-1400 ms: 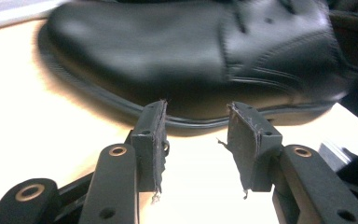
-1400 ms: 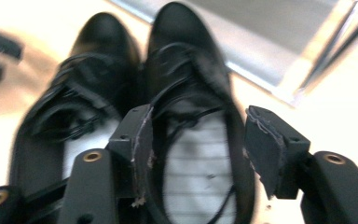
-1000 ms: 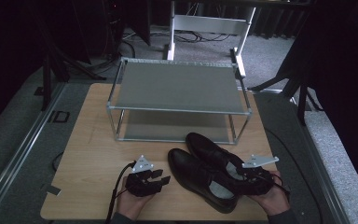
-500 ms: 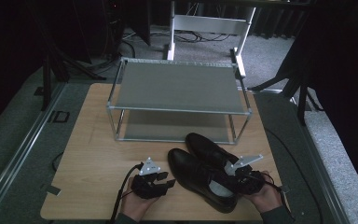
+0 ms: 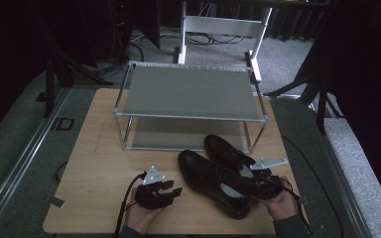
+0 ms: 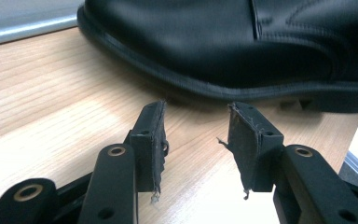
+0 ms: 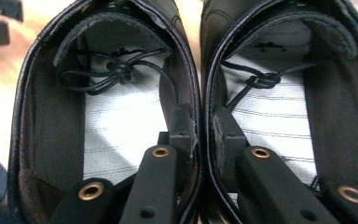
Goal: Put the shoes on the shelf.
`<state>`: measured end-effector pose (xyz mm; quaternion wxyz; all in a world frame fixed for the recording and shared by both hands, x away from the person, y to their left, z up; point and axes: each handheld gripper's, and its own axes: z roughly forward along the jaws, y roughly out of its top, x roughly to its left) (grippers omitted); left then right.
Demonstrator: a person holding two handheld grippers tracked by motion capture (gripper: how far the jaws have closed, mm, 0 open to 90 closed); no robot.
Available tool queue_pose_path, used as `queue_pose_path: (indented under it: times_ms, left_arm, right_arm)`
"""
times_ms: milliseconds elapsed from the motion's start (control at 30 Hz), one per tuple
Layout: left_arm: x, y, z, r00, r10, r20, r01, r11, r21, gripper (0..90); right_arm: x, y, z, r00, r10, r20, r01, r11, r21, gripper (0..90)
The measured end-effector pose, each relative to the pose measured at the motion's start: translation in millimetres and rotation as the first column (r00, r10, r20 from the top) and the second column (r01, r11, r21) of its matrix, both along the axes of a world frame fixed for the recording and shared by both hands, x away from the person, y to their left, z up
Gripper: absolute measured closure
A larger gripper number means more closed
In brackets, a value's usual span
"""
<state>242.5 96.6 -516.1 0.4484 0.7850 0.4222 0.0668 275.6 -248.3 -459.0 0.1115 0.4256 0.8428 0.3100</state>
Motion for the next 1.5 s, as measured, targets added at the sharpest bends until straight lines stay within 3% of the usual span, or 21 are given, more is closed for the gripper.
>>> queue_pose_path:
  times_ms: [200,300,533,733,1000,1100,1167,1233,1267,1333,1367,1500]
  left_arm:
    - [2.8,7.6,0.1,0.9994,0.035,0.001,-0.035,0.9993,-0.014,56.3]
    - [4.2,9.0,0.3,0.9992,0.041,0.002,-0.041,0.9991,-0.014,56.3]
    - [4.2,13.9,0.6,0.9986,0.053,0.008,-0.052,0.9984,-0.021,56.3]
    - [3.8,19.9,-0.6,0.9976,0.068,0.006,-0.068,0.9973,-0.027,56.3]
    - [6.5,19.8,-1.5,0.9974,0.072,0.005,-0.072,0.9971,-0.024,56.3]
    - [7.5,18.5,-1.8,0.9975,0.07,0.01,-0.07,0.9974,-0.015,56.3]
    - [8.5,18.1,-2.1,0.9973,0.072,0.014,-0.071,0.9974,-0.006,56.1]
    - [10.3,17.7,-2.6,0.9975,0.07,0.016,-0.07,0.9976,-0.001,56.0]
    - [11.0,16.8,-2.8,0.9972,0.073,0.015,-0.073,0.9973,0.003,55.4]
    - [13.6,14.5,-3.4,0.9973,0.072,0.013,-0.072,0.9973,0.011,54.8]
    - [15.4,12.9,-3.5,0.9974,0.071,0.014,-0.071,0.9973,0.018,54.3]
    - [24.4,0.7,-1.9,0.9972,0.069,0.03,-0.07,0.9972,0.026,51.3]
  right_arm:
    - [25.8,10.1,11.3,0.9955,-0.09,0.027,0.09,0.996,0.012,80.8]
    - [42.8,27.5,11.9,0.9902,-0.125,0.063,0.126,0.992,-0.016,80.7]
    - [76.7,68.3,3.1,0.9718,-0.215,0.097,0.216,0.976,0.0,80.7]
    - [98.7,90.7,-6.9,0.9451,-0.321,0.064,0.318,0.947,0.046,80.6]
    - [113.5,113.5,-9.4,0.908,-0.414,0.066,0.411,0.91,0.047,80.5]
    - [117.2,120.8,-15.3,0.9017,-0.428,0.061,0.428,0.904,0.018,78.1]
    - [116.0,122.5,-15.4,0.9073,-0.413,0.08,0.411,0.911,0.035,69.1]
    - [116.6,118.6,-14.8,0.9132,-0.404,0.055,0.4,0.914,0.062,54.7]
    - [116.3,116.0,-14.6,0.9199,-0.391,0.036,0.387,0.918,0.084,51.4]
    - [113.0,112.5,-14.1,0.9306,-0.364,0.038,0.356,0.924,0.14,43.1]
    - [111.2,110.5,-14.2,0.9366,-0.347,0.047,0.336,0.928,0.163,40.8]
    - [103.0,106.6,-8.1,0.9481,-0.302,0.099,0.284,0.945,0.164,36.4]
